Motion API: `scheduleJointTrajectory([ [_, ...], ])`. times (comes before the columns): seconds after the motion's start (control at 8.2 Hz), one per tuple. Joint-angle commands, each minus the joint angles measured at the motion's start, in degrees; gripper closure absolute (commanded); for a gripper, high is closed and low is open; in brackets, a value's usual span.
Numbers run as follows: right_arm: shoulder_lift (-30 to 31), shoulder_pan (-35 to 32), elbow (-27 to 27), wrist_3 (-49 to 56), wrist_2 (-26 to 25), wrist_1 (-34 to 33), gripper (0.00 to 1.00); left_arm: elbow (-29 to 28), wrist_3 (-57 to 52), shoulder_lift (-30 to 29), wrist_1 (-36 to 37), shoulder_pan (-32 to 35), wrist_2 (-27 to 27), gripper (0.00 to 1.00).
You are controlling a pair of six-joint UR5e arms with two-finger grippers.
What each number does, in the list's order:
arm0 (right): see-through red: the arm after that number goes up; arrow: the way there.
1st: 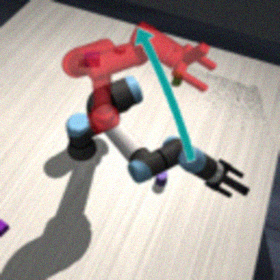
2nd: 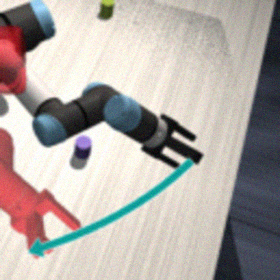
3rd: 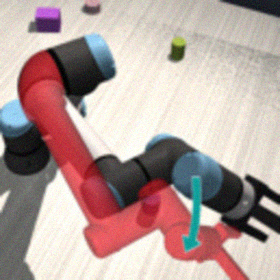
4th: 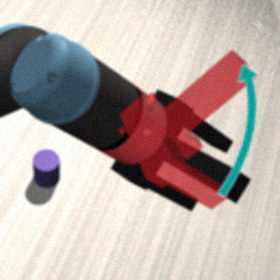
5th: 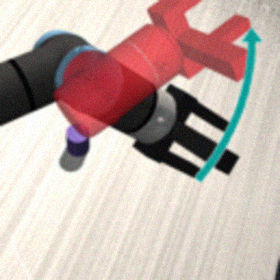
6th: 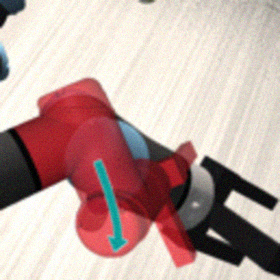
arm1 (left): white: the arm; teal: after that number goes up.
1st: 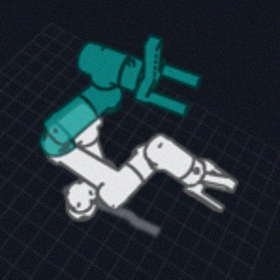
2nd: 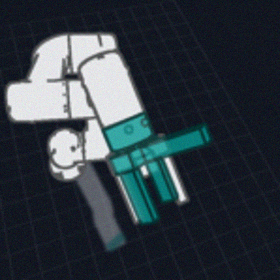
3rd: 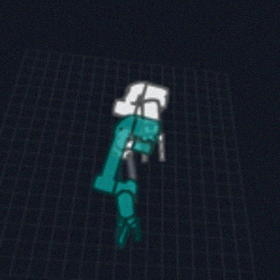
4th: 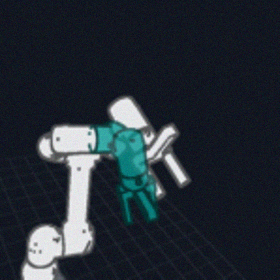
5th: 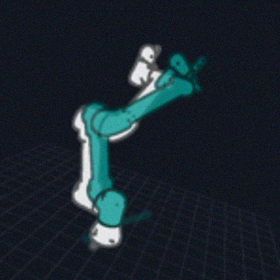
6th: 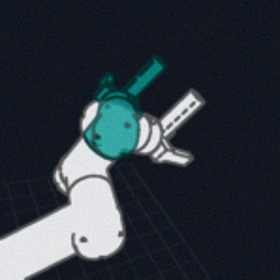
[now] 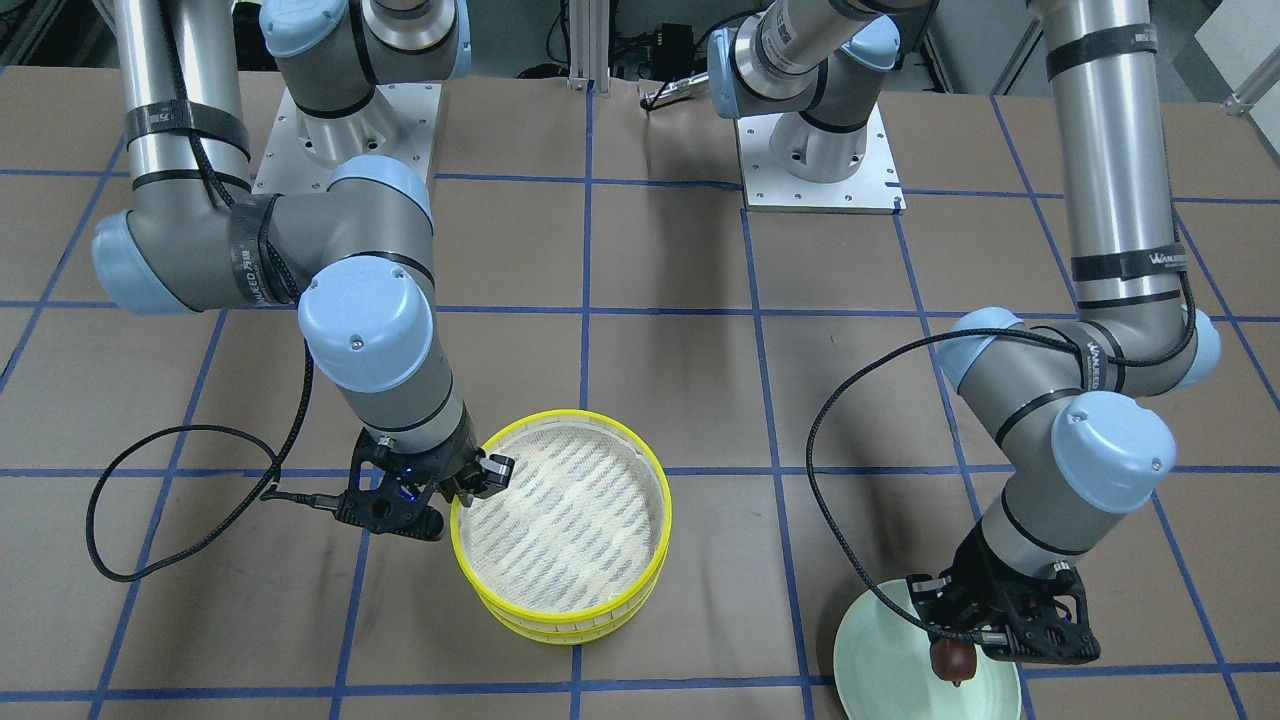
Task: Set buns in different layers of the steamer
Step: 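Grasp the brown bun with the left gripper while the right releases the tier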
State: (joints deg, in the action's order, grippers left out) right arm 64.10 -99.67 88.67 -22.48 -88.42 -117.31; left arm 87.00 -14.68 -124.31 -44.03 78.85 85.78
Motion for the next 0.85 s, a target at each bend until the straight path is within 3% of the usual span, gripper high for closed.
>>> scheduleJointTrajectory([
  [0.0, 0.1, 0.0, 0.0, -0.1, 0.1, 0.0, 0.43, 0.0, 5.3, 5.4, -4.9, 3.1, 0.2, 1.0],
  [0.12, 0.2, 0.2, -0.1, 0.9, -0.4, 0.0, 0.21, 0.0, 7.8, 6.7, -5.5, 4.5, 0.2, 1.0],
  [0.37, 3.5, 1.3, -1.2, 3.2, -0.1, 3.9, 0.21, 0.0, 16.5, 9.6, -6.3, 10.8, 0.1, 1.0],
  [0.73, 15.1, 5.5, -3.7, 10.5, 0.1, 22.3, 0.17, 0.4, 35.6, 10.1, -6.1, 21.4, -1.1, 1.0],
])
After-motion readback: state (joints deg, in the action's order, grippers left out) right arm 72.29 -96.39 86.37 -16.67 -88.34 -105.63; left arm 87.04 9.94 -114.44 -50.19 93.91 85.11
